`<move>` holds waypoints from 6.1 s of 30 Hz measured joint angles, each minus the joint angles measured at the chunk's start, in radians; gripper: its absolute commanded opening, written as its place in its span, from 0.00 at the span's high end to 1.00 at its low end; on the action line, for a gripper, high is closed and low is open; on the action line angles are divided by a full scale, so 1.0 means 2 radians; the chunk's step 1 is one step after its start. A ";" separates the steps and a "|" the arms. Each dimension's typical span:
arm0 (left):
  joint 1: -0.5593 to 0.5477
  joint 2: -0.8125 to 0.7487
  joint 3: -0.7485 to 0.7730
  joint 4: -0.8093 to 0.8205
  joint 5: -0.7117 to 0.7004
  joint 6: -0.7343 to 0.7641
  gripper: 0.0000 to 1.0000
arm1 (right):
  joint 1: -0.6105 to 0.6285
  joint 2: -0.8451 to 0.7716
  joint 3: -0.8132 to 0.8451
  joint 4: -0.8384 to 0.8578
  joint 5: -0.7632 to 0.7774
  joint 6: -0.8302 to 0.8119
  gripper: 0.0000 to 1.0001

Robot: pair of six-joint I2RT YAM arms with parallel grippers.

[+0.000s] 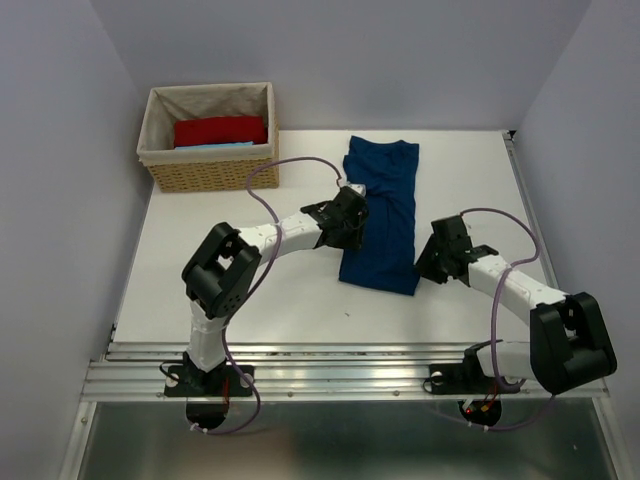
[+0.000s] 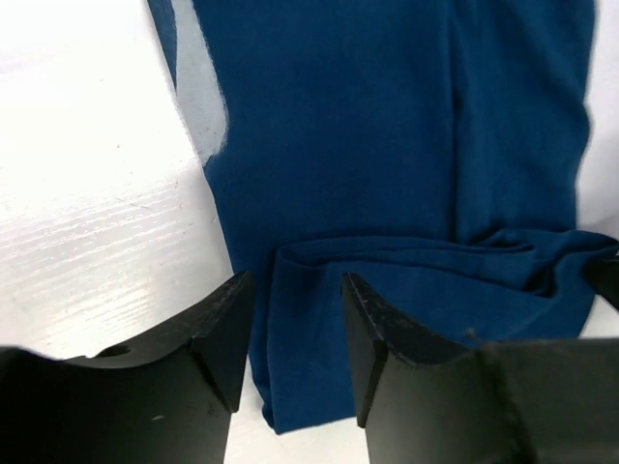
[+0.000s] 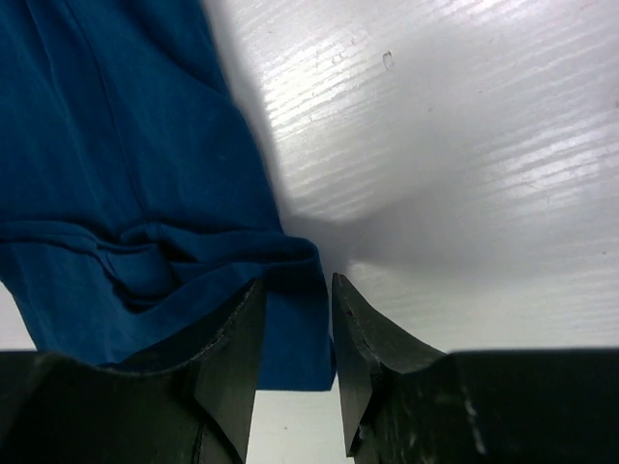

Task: Roll the t-shirts
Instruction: Roll the T-shirt to the center of the board.

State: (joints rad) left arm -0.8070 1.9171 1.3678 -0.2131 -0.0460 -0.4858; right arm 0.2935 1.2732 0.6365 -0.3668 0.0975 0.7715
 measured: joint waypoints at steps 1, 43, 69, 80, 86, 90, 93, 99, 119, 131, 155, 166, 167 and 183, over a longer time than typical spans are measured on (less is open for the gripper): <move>0.000 0.007 0.002 -0.001 0.001 0.003 0.53 | -0.003 0.004 0.000 0.005 -0.002 -0.002 0.60; 0.004 -0.049 -0.045 -0.004 0.019 -0.014 1.00 | -0.010 0.014 -0.008 0.043 -0.035 -0.032 0.99; 0.024 -0.012 -0.071 0.016 0.033 -0.027 0.43 | -0.010 0.013 0.015 0.045 -0.024 -0.047 0.46; 0.025 -0.146 -0.113 0.006 0.013 -0.052 0.39 | -0.010 -0.105 0.013 0.003 -0.031 -0.047 0.48; 0.021 -0.208 -0.188 0.045 0.026 -0.093 0.38 | -0.010 -0.115 -0.033 0.002 -0.066 -0.043 0.36; 0.015 -0.211 -0.243 0.055 0.035 -0.114 0.39 | -0.010 -0.123 -0.052 0.002 -0.073 -0.033 0.36; 0.011 -0.211 -0.258 0.060 0.038 -0.124 0.40 | -0.010 -0.126 -0.061 0.005 -0.073 -0.022 0.35; 0.011 -0.210 -0.272 0.104 0.061 -0.141 0.41 | -0.010 -0.113 -0.084 0.029 -0.084 -0.004 0.37; 0.011 -0.146 -0.315 0.202 0.104 -0.193 0.52 | -0.012 -0.121 -0.154 0.103 -0.115 0.060 0.68; 0.011 -0.125 -0.314 0.222 0.108 -0.199 1.00 | -0.012 -0.119 -0.155 0.105 -0.117 0.064 0.61; 0.011 -0.152 -0.311 0.178 0.113 -0.192 1.00 | -0.012 -0.145 -0.162 0.089 -0.124 0.065 0.99; 0.005 -0.208 -0.311 0.128 0.135 -0.188 1.00 | -0.009 -0.210 -0.153 0.006 -0.142 0.067 0.99; 0.005 -0.216 -0.311 0.123 0.136 -0.189 1.00 | -0.009 -0.217 -0.150 -0.005 -0.143 0.067 0.99; 0.005 -0.241 -0.273 0.039 0.138 -0.198 1.00 | -0.008 -0.206 -0.088 -0.075 -0.138 0.060 0.99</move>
State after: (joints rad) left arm -0.7963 1.4342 0.8219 -0.1341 0.2291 -0.8810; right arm 0.2775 0.8616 0.4603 -0.5171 -0.1776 0.8925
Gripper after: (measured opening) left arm 0.019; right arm 0.015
